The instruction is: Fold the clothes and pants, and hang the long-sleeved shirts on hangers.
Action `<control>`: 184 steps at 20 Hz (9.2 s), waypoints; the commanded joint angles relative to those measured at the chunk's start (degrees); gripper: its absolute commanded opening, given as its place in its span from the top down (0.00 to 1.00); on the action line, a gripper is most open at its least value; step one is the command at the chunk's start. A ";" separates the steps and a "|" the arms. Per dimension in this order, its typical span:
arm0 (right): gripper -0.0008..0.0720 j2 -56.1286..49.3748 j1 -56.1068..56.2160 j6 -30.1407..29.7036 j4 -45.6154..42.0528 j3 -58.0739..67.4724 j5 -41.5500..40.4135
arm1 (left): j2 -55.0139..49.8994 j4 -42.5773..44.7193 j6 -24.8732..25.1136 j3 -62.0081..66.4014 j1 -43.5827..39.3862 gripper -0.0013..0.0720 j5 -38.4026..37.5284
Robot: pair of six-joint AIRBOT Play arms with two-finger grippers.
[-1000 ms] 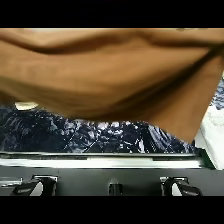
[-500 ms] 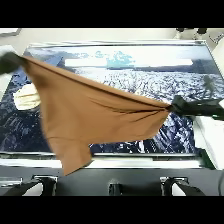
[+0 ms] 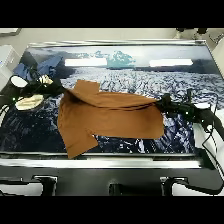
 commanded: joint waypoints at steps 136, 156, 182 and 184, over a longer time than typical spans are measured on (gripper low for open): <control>0.12 3.87 -2.45 8.48 -41.53 -9.57 28.02 | 5.49 -3.72 29.18 -37.31 21.75 0.95 -23.89; 0.94 15.47 -0.15 -1.49 -50.47 59.04 26.67 | 32.37 -8.17 20.59 18.64 21.70 0.95 -14.91; 0.94 13.14 7.15 15.37 -55.15 33.16 46.23 | 37.05 5.57 5.05 -7.78 10.43 0.95 -21.35; 0.94 6.19 9.68 17.68 -56.52 25.00 34.32 | 31.30 5.29 5.62 -18.69 8.33 0.95 -12.98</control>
